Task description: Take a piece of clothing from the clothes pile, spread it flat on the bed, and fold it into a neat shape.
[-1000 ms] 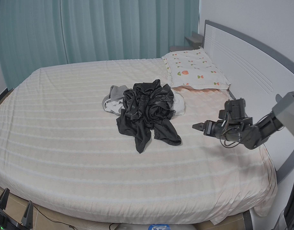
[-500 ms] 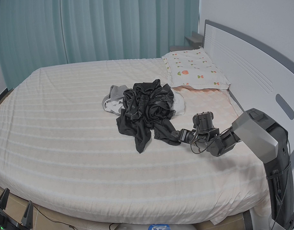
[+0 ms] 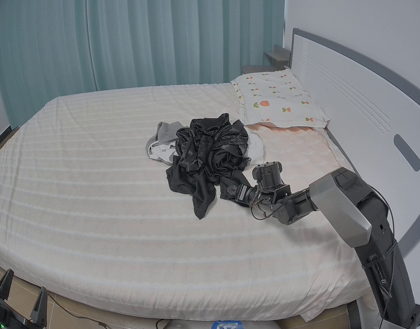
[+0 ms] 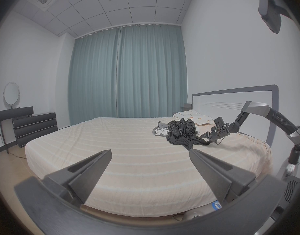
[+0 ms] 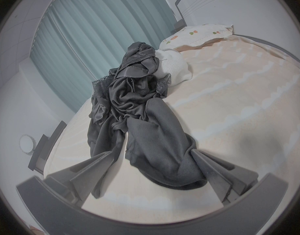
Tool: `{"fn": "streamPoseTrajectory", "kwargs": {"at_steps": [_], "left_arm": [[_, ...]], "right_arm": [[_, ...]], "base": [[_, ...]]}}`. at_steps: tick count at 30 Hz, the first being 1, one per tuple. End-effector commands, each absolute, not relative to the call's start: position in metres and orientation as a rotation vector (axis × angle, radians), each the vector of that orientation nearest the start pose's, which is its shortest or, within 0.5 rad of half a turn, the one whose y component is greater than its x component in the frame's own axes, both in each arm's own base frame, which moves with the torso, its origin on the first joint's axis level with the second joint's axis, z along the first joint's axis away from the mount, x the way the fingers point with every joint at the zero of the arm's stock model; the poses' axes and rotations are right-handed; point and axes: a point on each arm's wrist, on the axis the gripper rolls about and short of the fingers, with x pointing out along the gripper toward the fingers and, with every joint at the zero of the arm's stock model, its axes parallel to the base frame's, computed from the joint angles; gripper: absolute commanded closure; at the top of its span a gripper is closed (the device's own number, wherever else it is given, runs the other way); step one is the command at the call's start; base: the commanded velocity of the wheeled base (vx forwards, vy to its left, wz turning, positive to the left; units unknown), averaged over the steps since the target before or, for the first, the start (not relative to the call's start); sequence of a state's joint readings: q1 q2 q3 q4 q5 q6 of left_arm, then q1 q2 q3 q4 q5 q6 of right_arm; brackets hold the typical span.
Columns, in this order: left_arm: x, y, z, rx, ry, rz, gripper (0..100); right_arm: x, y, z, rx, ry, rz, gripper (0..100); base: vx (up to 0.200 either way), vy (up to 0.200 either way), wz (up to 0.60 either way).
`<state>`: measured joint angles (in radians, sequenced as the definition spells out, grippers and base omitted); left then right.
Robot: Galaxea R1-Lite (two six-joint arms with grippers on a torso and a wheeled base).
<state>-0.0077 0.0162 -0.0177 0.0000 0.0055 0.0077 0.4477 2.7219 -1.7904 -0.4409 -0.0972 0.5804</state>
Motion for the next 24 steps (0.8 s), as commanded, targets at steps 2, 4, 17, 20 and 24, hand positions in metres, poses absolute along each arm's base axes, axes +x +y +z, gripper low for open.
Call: {"fn": "streamPoseTrajectory", "kwargs": {"at_steps": [2,4,17,20,24], "left_arm": [[-0.022,0.0,0.076,0.008,0.014,-0.002,0],[-0.022,0.0,0.076,0.008,0.012,-0.002,0],[-0.022,0.0,0.076,0.008,0.012,-0.002,0],[-0.022,0.0,0.076,0.008,0.012,-0.002,0],[-0.022,0.0,0.076,0.008,0.014,-0.002,0]], "right_arm": [[0.483,0.229,-0.036,0.424,0.561,0.176,0],[0.483,0.23,-0.036,0.423,0.56,0.177,0],[0.476,0.223,-0.017,0.437,0.524,0.16,100],[0.46,0.215,-0.003,0.446,0.53,0.187,100],[0.437,0.207,0.013,0.512,0.507,0.229,100]], "base": [[0.0,0.0,0.0],[0.0,0.0,0.0],[0.0,0.0,0.0],[0.0,0.0,0.0],[0.0,0.0,0.0]]}}
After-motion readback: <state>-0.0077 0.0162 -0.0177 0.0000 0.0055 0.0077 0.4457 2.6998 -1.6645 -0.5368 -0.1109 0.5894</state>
